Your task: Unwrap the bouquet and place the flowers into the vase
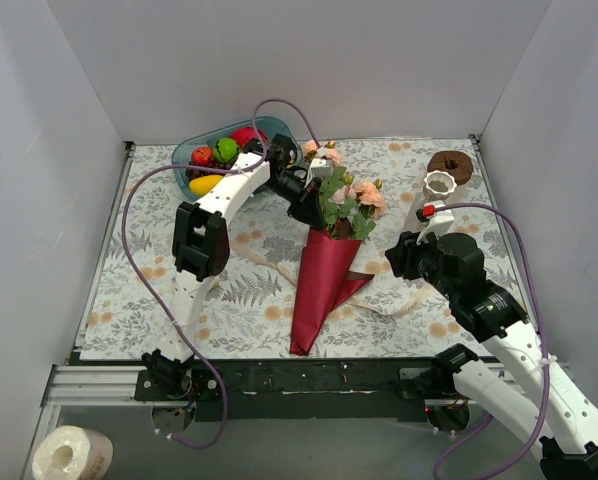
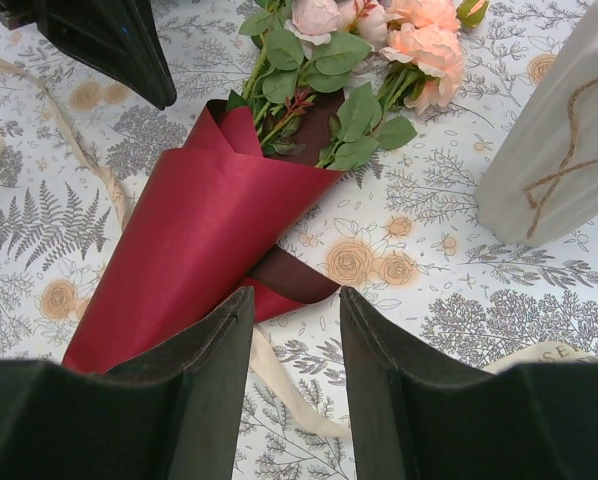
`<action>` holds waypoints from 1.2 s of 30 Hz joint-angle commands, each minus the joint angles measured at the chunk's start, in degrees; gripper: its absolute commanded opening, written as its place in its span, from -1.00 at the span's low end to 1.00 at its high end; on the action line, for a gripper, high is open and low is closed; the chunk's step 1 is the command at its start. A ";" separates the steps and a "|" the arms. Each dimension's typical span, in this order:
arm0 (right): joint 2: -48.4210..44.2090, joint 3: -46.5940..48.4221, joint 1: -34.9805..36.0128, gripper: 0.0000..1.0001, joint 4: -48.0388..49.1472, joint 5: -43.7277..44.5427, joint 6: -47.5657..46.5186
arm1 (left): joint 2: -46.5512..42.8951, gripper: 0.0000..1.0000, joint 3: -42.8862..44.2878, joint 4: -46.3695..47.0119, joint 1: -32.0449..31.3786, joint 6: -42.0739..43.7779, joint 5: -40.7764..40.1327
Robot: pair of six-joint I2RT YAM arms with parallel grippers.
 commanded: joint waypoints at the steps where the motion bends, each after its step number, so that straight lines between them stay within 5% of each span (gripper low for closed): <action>1: -0.83 1.79 -0.11 -0.05 0.29 0.88 0.43 | -7.28 -1.00 2.45 -1.65 -1.54 -2.64 3.16; 3: -0.83 1.70 -0.11 0.00 0.02 0.71 0.26 | -8.08 -0.98 0.87 0.36 -1.28 -3.96 1.93; 7: -0.91 1.26 -0.03 0.18 0.46 0.18 0.08 | -7.47 -0.23 -3.88 -0.06 0.65 -2.04 -0.54; 9: -0.91 1.26 -0.03 0.19 0.81 0.01 -0.01 | -4.84 -0.18 -3.27 -1.82 1.18 -1.94 -1.23; 36: -1.53 0.56 -0.11 0.15 0.81 0.36 -0.36 | -0.35 -0.15 -9.42 -1.83 0.39 2.19 -2.56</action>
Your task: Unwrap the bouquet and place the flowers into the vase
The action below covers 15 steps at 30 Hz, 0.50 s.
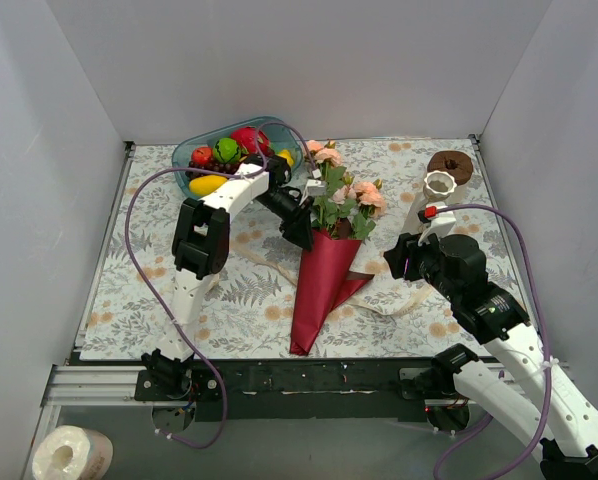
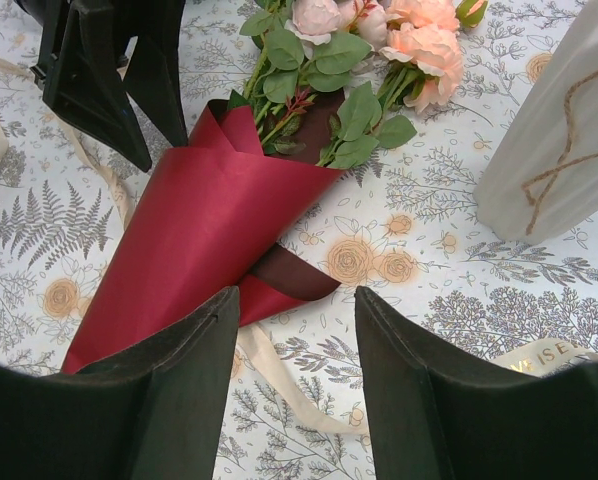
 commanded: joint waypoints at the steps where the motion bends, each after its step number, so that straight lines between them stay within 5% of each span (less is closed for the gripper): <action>1: -0.35 0.58 -0.09 0.16 1.49 0.36 -0.65 | -1.05 -0.16 -0.02 -1.74 -0.72 1.43 1.14; 15: 0.79 0.93 -0.09 0.12 1.93 -0.08 -0.65 | -0.96 -0.59 -2.05 -1.74 -3.53 2.13 0.08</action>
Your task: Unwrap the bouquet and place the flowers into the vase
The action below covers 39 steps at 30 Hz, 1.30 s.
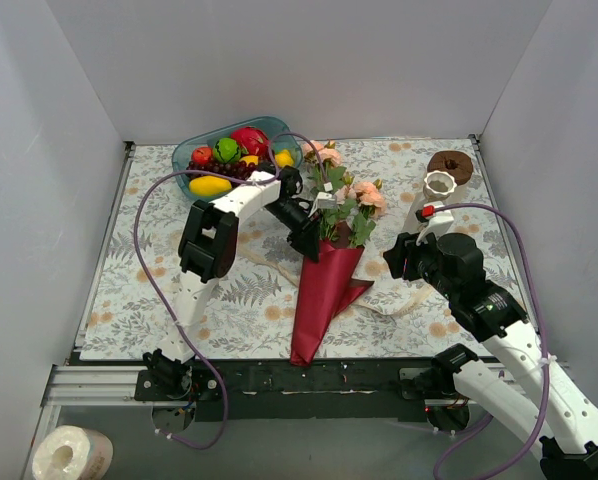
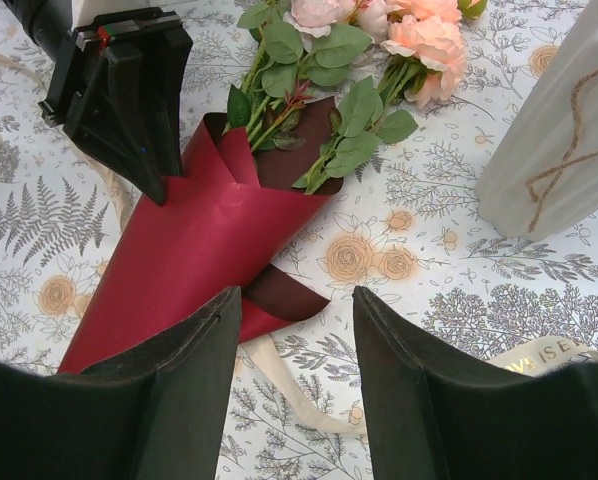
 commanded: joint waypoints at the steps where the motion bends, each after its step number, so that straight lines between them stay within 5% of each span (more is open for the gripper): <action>1: -0.28 0.93 -0.11 0.12 1.93 -0.06 -0.65 | -0.96 -0.68 1.52 -1.70 -0.32 0.65 -0.29; 11: -0.36 1.81 -0.11 0.11 1.05 0.20 -0.82 | -1.22 -1.00 6.69 -1.69 -0.32 -2.25 -2.04; 18: -0.80 1.98 -0.11 0.10 0.96 0.38 -0.82 | -2.27 -1.00 16.19 -1.26 -0.41 -11.13 -3.90; 24: -1.33 1.81 -0.11 0.10 0.61 0.29 -0.65 | -6.05 -1.00 21.56 4.62 -0.85 -26.85 -7.49; 33: -2.74 1.90 -0.03 0.10 -0.35 0.38 -0.12 | -12.12 -1.00 19.80 10.87 -7.96 -37.76 -27.62; 35: -2.74 1.98 -0.20 0.10 -0.53 0.38 0.06 | -12.56 -0.79 19.72 10.79 -8.84 -38.29 -28.50; 38: -2.74 1.98 -0.20 0.12 -0.44 0.38 0.23 | -12.56 0.13 19.10 10.96 -9.11 -40.22 -28.68; 39: -2.82 1.90 -0.11 0.14 -0.62 0.38 0.32 | -12.47 0.83 18.41 11.05 -9.11 -41.44 -28.77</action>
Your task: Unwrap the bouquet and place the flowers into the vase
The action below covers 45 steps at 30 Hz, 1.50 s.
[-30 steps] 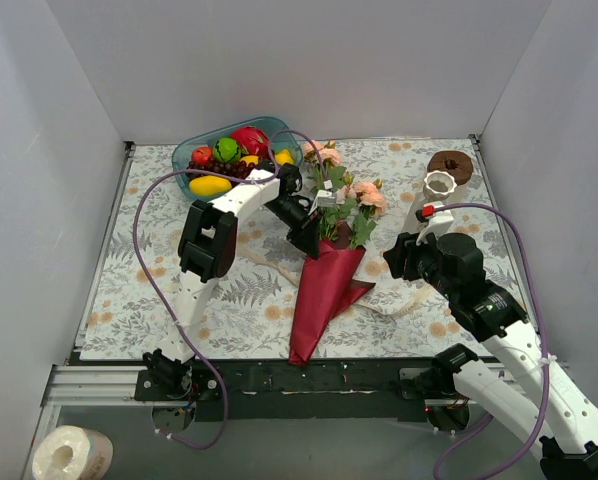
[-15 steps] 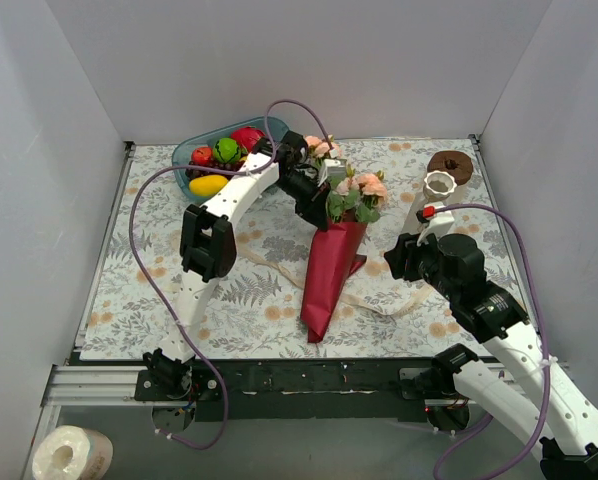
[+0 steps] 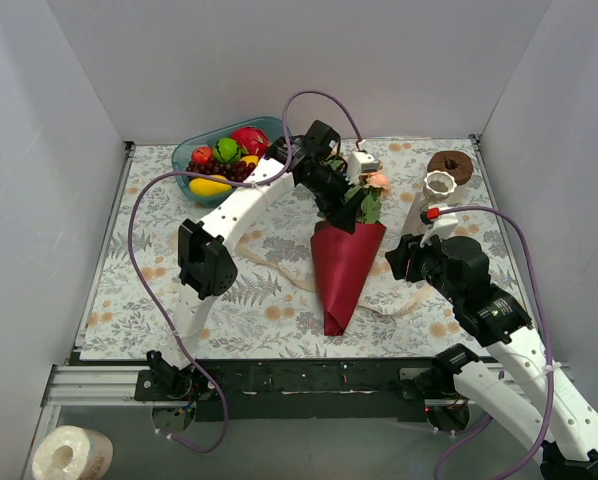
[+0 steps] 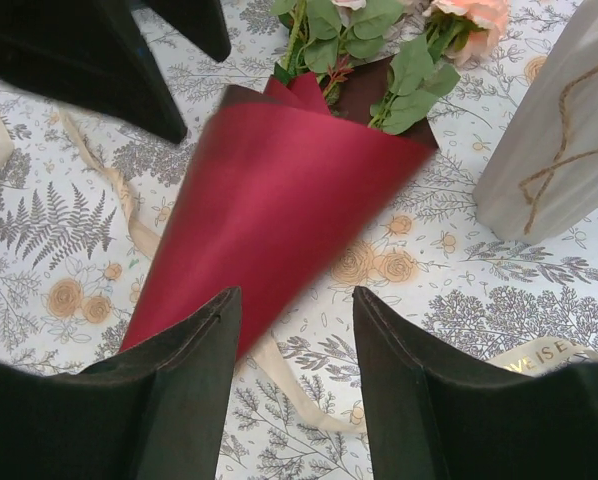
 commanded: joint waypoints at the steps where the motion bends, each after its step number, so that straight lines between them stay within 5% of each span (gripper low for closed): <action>1: -0.64 1.90 -0.09 0.18 -0.05 0.36 0.26 | -3.36 0.96 -1.10 1.10 0.57 -5.11 -3.87; 9: -1.52 2.16 -0.09 0.32 -1.02 0.62 0.08 | -8.80 0.96 -17.09 11.73 4.87 -4.94 -2.22; 17: -1.96 1.81 -0.09 0.32 -1.19 0.09 0.17 | -6.52 0.96 -25.70 16.56 13.32 5.34 20.10; 24: -1.87 1.90 0.00 0.30 -1.19 -0.26 -0.10 | -0.37 0.96 -22.02 14.29 13.23 9.82 28.46; 40: -0.38 1.98 -0.09 0.23 0.13 -2.28 0.08 | 3.76 0.96 -25.71 19.92 12.44 11.67 28.47; 43: 0.06 2.60 -0.09 0.22 -0.14 -1.93 -0.01 | 5.25 0.71 -24.66 17.21 12.26 12.37 29.17; 45: 0.15 3.04 -0.09 0.22 -0.31 -1.84 -0.10 | 6.83 0.30 -19.67 9.08 12.18 16.22 29.52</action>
